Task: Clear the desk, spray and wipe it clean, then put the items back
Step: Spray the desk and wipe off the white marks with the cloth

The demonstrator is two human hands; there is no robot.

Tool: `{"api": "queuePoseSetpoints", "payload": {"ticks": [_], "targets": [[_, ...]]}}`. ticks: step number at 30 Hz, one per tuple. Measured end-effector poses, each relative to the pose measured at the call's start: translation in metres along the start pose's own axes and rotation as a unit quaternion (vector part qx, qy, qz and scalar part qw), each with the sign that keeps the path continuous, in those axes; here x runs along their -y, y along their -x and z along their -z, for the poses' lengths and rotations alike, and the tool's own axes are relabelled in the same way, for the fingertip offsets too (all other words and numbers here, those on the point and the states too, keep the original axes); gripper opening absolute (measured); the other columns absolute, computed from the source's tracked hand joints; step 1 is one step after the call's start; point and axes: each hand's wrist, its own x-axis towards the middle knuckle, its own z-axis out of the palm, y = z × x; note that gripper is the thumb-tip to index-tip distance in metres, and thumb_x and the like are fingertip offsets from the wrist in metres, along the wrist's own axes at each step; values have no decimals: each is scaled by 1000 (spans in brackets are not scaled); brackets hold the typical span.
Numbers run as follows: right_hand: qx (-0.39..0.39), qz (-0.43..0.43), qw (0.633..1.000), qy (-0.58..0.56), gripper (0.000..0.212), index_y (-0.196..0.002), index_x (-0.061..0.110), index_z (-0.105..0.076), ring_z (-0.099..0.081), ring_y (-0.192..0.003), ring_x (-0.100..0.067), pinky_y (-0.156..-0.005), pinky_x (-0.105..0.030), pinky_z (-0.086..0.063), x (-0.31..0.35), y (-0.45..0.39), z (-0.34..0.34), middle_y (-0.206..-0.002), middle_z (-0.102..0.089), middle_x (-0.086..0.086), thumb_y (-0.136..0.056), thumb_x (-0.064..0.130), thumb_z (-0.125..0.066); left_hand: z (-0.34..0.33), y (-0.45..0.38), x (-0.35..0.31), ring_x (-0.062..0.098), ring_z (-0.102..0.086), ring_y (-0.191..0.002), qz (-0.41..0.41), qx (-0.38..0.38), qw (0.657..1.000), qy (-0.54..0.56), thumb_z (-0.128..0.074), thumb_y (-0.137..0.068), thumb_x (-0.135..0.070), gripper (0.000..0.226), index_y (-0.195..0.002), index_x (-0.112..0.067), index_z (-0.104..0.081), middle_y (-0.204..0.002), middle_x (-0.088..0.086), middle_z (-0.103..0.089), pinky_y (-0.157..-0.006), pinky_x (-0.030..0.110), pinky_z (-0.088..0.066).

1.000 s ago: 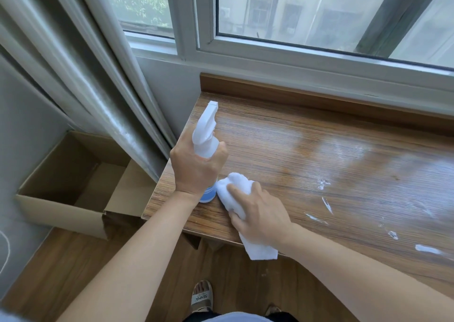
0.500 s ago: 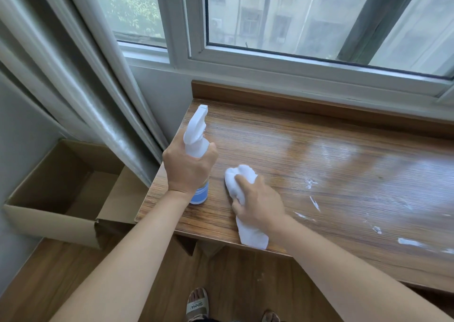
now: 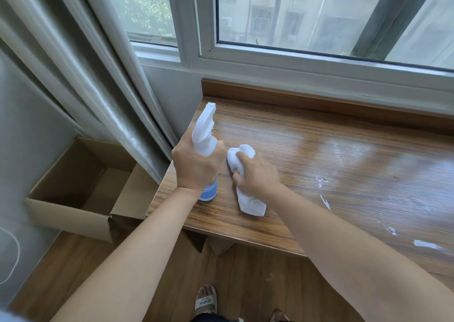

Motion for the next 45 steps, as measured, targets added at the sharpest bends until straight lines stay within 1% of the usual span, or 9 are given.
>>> {"api": "queuePoseSetpoints", "payload": {"ticks": [4,8,15,22,29,34,39,42,45], "targets": [[3,-17,1000,7,41,-131,34,-45,-58,-92,-34,-68,-37,-39,-29,2,13,-117,-52,-10,-93,49,-48,-2,0,-2,24,-68,-77,1,11,1000,0,-71,-74,-38,40,-106,-14,-73,-82,-2,-71,-76,40,-58],[-22,-17,999,22,38,-129,39,-47,-57,-87,-31,-68,-37,-43,-62,4,35,-106,-51,-5,-93,51,-48,-1,0,-1,21,-70,-81,4,1,1000,10,-71,-75,-37,42,-109,-13,-75,-86,-4,-72,-79,41,-59],[-38,-35,999,15,43,-137,38,-43,-59,-101,-35,-73,-41,-50,-95,5,26,-122,-55,-10,-97,51,-47,0,5,-1,16,-70,-82,4,-5,1000,7,-73,-76,-33,37,-106,-11,-75,-87,-5,-73,-80,37,-60],[-45,-2,998,31,44,-130,31,-43,-56,-94,-35,-66,-38,-44,-68,35,11,-115,-49,-12,-92,50,-53,-3,0,0,18,-70,-80,7,-9,1000,-8,-76,-77,-27,30,-104,-15,-73,-84,-5,-71,-78,41,-60],[-24,76,997,11,37,-120,33,-49,-53,-78,-26,-60,-34,-46,-46,95,-2,-97,-43,0,-88,51,-53,-8,1,1,15,-68,-79,-11,-18,1000,-17,-74,-77,-28,30,-103,-15,-74,-84,-8,-70,-78,38,-59],[-15,-4,1000,-6,40,-128,38,-47,-60,-90,-33,-74,-41,-52,-66,48,13,-110,-51,-5,-90,50,-54,-7,-1,4,18,-70,-79,-5,-7,1000,-11,-75,-77,-27,29,-104,-15,-74,-85,-5,-71,-77,40,-60],[-11,-113,994,12,31,-118,31,-46,-54,-90,-31,-69,-38,-42,-67,-9,23,-113,-50,-8,-91,46,-48,-5,0,-2,14,-70,-81,10,-7,1000,-1,-75,-76,-29,32,-104,-14,-76,-85,-6,-72,-79,35,-59],[-11,-108,994,-1,26,-110,29,-46,-56,-93,-33,-70,-38,-43,-53,-3,18,-113,-50,-8,-90,45,-49,-4,-2,-2,12,-68,-78,11,-9,1000,-5,-76,-76,-27,33,-105,-13,-76,-82,-11,-69,-78,32,-58],[9,-26,1000,3,38,-125,35,-47,-59,-94,-35,-72,-38,-46,-40,31,9,-121,-49,-8,-90,50,-53,-4,-2,-2,15,-69,-79,4,-9,1000,-3,-74,-75,-32,35,-106,-15,-76,-84,-10,-70,-78,32,-58]]}}
